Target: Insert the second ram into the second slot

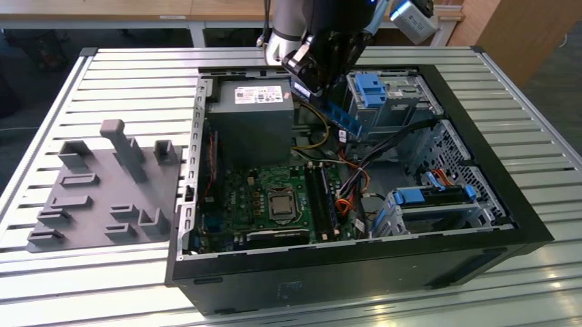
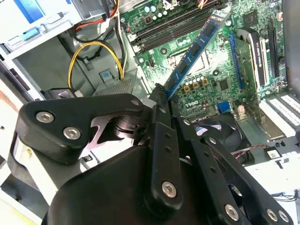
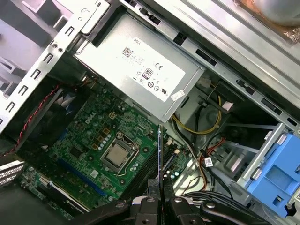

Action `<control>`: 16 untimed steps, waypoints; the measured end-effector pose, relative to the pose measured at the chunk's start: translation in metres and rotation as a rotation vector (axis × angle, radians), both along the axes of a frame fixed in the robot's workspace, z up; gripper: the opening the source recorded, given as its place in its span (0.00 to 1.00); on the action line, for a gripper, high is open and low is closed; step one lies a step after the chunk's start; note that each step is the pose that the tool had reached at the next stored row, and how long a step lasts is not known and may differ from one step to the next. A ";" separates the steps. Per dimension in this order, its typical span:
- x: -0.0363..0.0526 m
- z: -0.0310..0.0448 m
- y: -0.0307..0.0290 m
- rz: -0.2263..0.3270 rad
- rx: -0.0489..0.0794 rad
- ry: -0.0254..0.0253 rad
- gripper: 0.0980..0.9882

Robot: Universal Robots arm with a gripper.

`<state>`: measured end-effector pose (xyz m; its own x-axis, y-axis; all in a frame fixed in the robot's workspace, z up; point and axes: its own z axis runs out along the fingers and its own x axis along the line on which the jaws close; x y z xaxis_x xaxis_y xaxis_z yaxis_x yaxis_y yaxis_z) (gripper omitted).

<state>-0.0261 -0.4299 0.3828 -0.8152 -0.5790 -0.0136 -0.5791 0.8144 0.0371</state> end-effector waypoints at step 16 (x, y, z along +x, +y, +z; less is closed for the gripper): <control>0.0000 -0.0003 0.0000 -0.046 0.000 0.0000 0.04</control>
